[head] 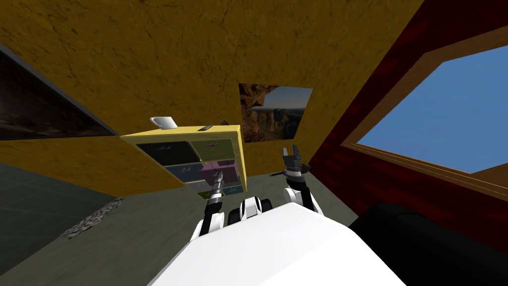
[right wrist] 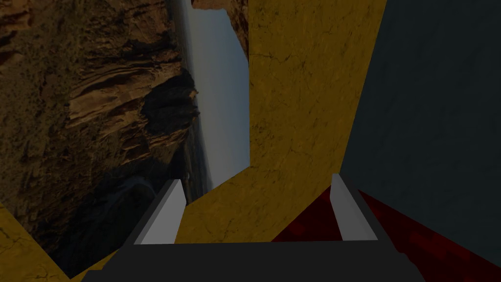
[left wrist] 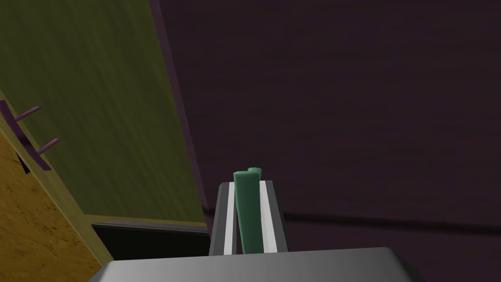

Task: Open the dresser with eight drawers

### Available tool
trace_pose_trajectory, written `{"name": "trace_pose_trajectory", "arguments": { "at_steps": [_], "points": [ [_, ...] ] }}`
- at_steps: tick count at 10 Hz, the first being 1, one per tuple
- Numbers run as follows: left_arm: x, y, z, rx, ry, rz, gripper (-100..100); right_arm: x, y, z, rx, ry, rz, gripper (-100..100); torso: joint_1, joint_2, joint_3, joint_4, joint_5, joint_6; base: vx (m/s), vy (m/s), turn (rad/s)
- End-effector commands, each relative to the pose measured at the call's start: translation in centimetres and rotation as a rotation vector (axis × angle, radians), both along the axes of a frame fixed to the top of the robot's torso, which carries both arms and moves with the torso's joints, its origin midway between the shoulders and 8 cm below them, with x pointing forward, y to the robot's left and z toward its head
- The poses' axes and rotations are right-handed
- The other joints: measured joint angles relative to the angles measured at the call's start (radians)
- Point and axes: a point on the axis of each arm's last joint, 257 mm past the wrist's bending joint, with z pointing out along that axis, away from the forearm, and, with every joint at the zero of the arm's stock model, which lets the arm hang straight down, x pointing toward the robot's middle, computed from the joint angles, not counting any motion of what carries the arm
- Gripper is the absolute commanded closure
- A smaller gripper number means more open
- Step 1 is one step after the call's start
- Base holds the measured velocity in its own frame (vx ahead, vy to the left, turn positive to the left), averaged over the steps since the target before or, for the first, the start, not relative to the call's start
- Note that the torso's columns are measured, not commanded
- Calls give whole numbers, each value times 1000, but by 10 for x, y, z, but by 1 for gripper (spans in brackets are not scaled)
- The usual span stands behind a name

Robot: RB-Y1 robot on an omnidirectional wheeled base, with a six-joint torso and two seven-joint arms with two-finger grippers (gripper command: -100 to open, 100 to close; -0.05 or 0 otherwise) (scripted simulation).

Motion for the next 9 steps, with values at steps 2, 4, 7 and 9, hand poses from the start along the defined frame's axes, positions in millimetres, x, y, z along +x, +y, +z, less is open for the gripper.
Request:
{"name": "trace_pose_trajectory", "arguments": {
  "at_steps": [2,4,7,9],
  "points": [
    [12,14,4,3,-10,41,100,0,0,0,0,0,0,0,2,5,3,-2,2,2,-214,38,-136],
    [19,21,7,3,-15,65,100,0,0,0,0,0,0,0,2,6,4,0,2,0,-220,11,-115],
    [22,18,24,-1,-4,58,-100,0,0,0,0,0,0,0,3,-6,-4,-5,2,1,-37,5,-4],
    [25,18,35,-2,-4,58,-100,0,0,0,0,0,0,0,3,-2,-1,-3,3,1,14,5,-7]
  ]
}}
